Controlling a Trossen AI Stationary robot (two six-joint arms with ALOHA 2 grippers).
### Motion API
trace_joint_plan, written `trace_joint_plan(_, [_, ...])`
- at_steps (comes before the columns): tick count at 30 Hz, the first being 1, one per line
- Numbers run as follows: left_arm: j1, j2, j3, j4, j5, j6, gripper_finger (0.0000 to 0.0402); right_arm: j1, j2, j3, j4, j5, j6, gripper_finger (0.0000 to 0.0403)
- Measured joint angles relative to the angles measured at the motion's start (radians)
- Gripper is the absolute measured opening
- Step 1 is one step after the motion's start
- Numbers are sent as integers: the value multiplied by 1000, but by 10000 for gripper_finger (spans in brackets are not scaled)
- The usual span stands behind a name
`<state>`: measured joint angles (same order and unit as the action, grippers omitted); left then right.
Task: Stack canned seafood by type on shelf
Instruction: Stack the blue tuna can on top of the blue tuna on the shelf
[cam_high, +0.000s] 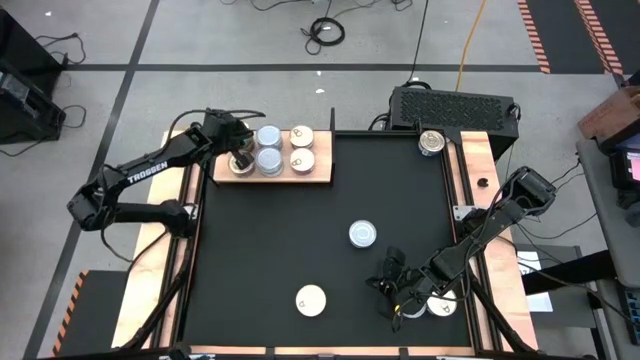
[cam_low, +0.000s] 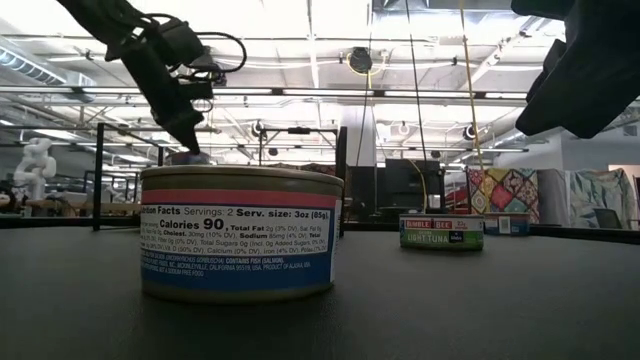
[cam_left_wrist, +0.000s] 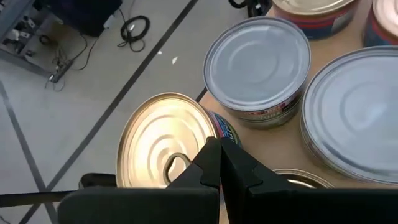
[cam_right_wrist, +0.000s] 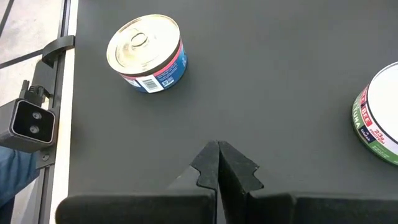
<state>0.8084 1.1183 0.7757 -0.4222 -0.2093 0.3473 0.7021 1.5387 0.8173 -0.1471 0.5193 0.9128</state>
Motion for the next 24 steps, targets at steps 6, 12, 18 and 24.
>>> trace_joint_plan(6, [5,48,0,22,0,6,1,0,0,0,0,2,1,0])
trace_joint_plan(12, [5,94,0,52,-5,16,1,0,0,0,0,2,1,0])
trace_joint_plan(18, [4,96,0,49,-27,29,1,0,0,0,-1,1,0,0])
trace_joint_plan(24, [4,96,0,48,-27,28,12,0,0,0,-1,3,-1,0])
